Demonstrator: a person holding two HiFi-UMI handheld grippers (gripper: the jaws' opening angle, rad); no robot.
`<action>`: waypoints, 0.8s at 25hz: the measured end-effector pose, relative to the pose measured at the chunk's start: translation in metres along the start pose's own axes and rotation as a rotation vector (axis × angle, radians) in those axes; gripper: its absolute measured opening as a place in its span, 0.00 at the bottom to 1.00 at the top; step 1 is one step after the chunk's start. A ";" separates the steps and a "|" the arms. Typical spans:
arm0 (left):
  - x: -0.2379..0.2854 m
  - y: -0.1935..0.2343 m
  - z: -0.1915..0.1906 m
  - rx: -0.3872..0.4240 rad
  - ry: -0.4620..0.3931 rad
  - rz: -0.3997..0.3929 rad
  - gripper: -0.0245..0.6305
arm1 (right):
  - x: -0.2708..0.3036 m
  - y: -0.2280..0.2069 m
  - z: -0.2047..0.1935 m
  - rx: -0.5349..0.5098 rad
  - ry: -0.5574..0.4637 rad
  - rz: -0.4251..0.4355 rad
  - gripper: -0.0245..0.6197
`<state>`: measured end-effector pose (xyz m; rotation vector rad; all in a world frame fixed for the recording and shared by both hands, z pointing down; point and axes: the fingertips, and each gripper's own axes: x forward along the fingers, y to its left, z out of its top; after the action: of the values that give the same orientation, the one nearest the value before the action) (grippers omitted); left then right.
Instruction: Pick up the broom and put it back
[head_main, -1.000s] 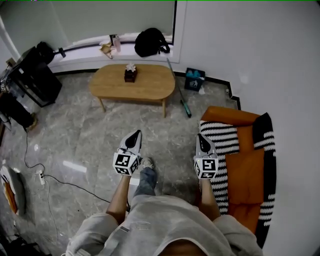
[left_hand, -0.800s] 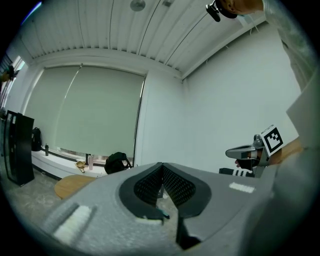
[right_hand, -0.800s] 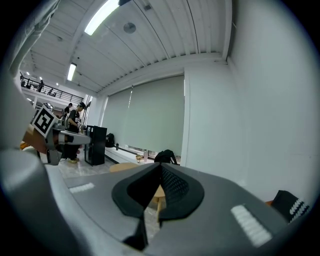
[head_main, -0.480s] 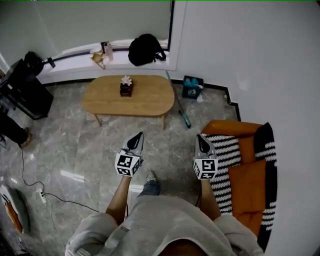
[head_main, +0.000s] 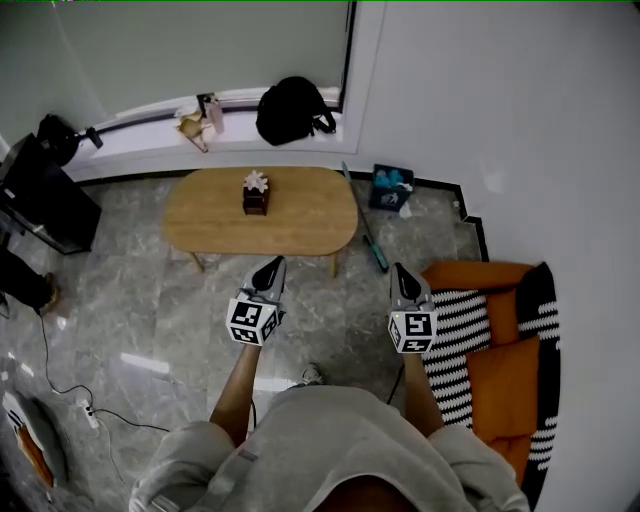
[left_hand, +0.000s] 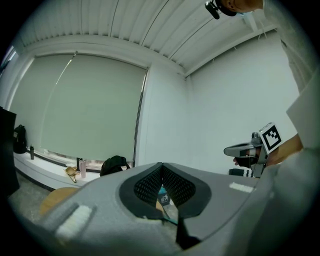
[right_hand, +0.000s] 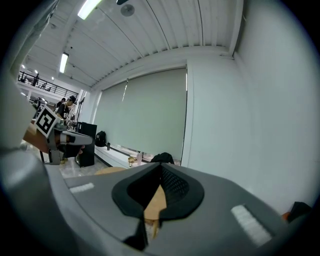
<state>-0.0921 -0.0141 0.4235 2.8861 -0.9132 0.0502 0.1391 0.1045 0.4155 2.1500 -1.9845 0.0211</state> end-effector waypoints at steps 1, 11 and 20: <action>0.005 0.005 0.001 -0.003 -0.001 -0.002 0.03 | 0.006 0.001 0.000 -0.002 0.004 0.001 0.04; 0.043 0.018 -0.015 -0.018 0.037 -0.038 0.03 | 0.038 -0.010 -0.020 0.019 0.048 -0.018 0.04; 0.107 0.047 -0.027 -0.024 0.065 -0.024 0.03 | 0.106 -0.033 -0.033 0.040 0.056 0.020 0.04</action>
<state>-0.0316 -0.1099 0.4617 2.8547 -0.8618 0.1286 0.1854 0.0081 0.4594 2.1295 -1.9911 0.1239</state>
